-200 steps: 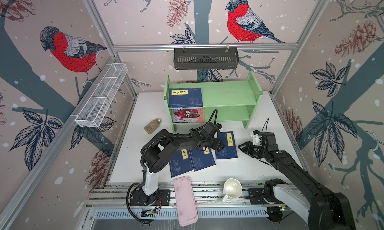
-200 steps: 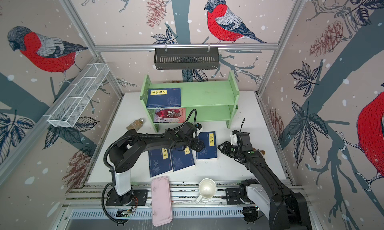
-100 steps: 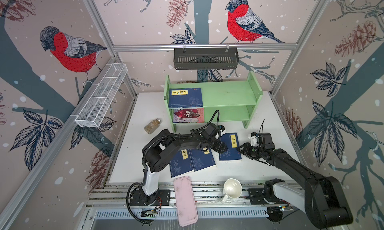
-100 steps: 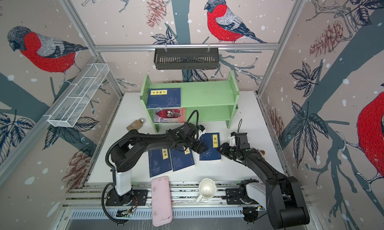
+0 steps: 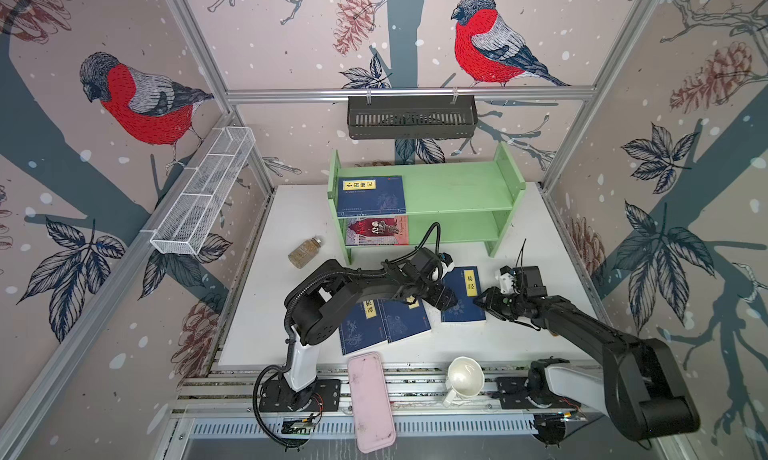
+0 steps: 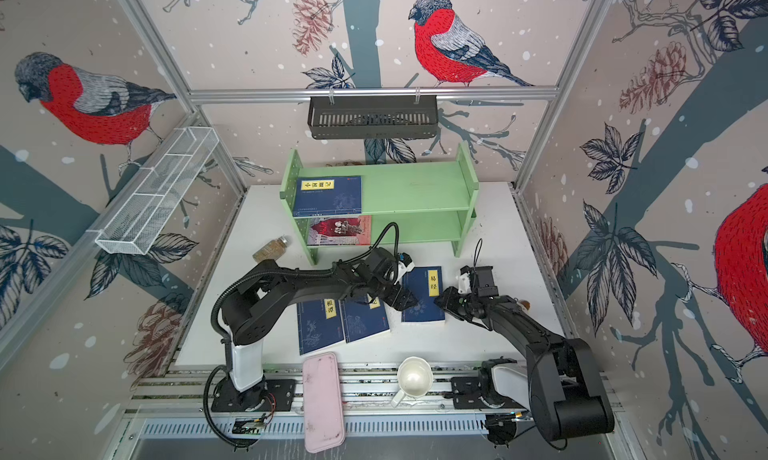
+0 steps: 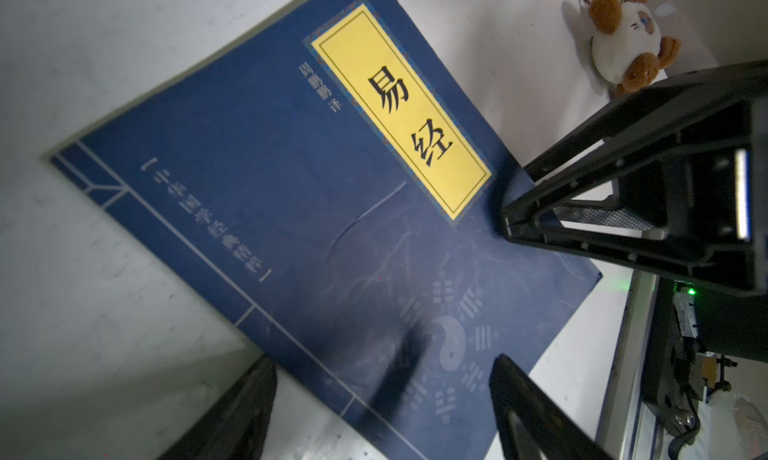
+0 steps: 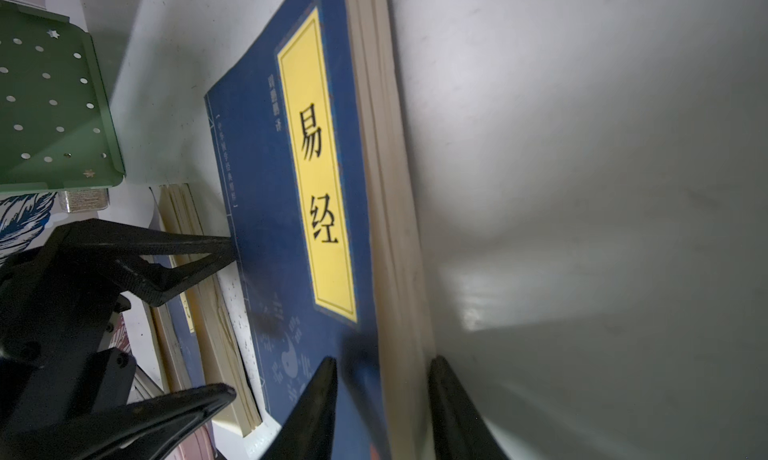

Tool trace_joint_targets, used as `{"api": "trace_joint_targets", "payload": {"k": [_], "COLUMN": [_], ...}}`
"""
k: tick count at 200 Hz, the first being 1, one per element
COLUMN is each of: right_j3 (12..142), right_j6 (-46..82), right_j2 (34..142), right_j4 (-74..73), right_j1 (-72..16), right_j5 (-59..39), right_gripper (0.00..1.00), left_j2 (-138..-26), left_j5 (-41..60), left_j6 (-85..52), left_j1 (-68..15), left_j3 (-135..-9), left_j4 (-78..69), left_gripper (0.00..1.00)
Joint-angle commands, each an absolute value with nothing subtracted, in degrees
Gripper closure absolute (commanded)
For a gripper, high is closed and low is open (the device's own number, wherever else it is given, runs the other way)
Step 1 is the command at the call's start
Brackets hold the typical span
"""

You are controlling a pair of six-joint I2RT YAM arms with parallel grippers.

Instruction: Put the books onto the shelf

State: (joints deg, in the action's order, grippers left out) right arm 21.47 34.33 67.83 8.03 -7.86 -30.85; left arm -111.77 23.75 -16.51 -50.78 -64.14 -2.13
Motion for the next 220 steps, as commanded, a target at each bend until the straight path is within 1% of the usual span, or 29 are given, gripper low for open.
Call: {"api": "trace_joint_targets", "payload": {"k": [1,25,54,84,92,101,117,142,181,220], "right_j3": [21.88,21.97,22.3,22.41,22.48,22.5,22.85,23.24,25.08,27.21], "right_j6": [34.23,34.71,34.35,33.23,33.07,32.97,32.7,32.43,31.58,30.48], "right_j2": [66.56,64.01,62.75,65.1,65.56,65.74,65.58,64.58,62.06,59.47], "right_j4": [5.88,5.54,6.31,7.1,7.25,7.52,8.5,9.35,12.56,15.99], "right_j1": [-7.98,-8.0,-7.95,-8.0,-7.92,-7.91,-7.76,-7.23,-6.34,-5.98], "right_j5": [-35.22,-37.59,-39.22,-38.97,-38.23,-37.37,-35.9,-35.24,-35.83,-40.01], "right_gripper": [0.71,0.76,0.76,0.78,0.8,0.86,0.92,0.97,0.99,0.99], "left_j2": [-112.2,-112.13,-111.46,-110.7,-110.53,-110.39,-109.89,-109.1,-106.81,-102.01], "left_j5": [26.98,27.0,27.39,27.17,27.14,27.06,26.6,25.98,25.05,24.14], "left_j6": [-16.61,-16.15,-16.08,-15.46,-15.42,-15.15,-14.53,-13.49,-10.95,-4.16], "left_j1": [-51.06,-51.06,-51.06,-51.06,-51.06,-51.06,-51.06,-51.06,-50.98,-50.63], "left_j3": [-63.9,-63.81,-63.98,-64.11,-64.07,-64.06,-63.94,-64.24,-65.3,-67.59], "left_j4": [0.88,0.97,0.68,0.79,0.87,1.12,1.55,2.46,4.16,8.62], "left_gripper": [0.19,0.19,0.19,0.19,0.19,0.19,0.19,0.19,0.19,0.18]}}
